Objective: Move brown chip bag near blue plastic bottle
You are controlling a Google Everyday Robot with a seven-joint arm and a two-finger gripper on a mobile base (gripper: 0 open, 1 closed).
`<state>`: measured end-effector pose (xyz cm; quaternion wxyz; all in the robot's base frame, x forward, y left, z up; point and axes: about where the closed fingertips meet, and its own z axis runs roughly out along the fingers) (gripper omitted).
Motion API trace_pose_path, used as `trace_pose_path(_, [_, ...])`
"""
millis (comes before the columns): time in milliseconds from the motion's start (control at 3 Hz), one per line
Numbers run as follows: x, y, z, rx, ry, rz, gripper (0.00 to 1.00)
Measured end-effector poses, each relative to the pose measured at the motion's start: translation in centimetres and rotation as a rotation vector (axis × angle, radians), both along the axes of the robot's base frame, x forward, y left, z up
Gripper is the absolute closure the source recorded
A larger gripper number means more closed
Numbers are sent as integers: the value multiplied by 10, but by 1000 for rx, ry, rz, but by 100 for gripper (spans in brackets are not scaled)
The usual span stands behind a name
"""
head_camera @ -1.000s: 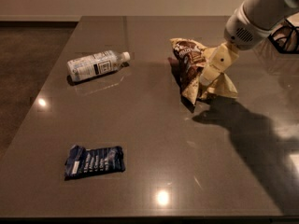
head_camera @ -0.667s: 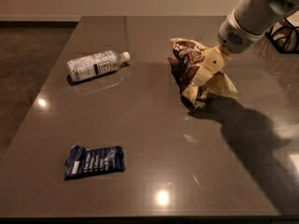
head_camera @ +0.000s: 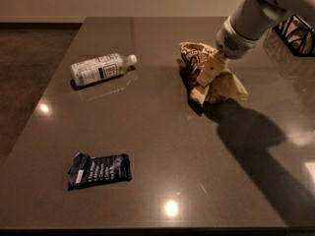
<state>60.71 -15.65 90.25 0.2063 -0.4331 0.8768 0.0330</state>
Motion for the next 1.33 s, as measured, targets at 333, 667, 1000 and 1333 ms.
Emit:
trace_pose_path(333, [2,20,5,3,10,21,64])
trace_pose_path(667, [8,46,15,0,5,68,87])
trace_pose_path(1000, [18,81,26,3,-6,139,100])
trace_pose_path(1333, [26,111,33,6,-17,197,100])
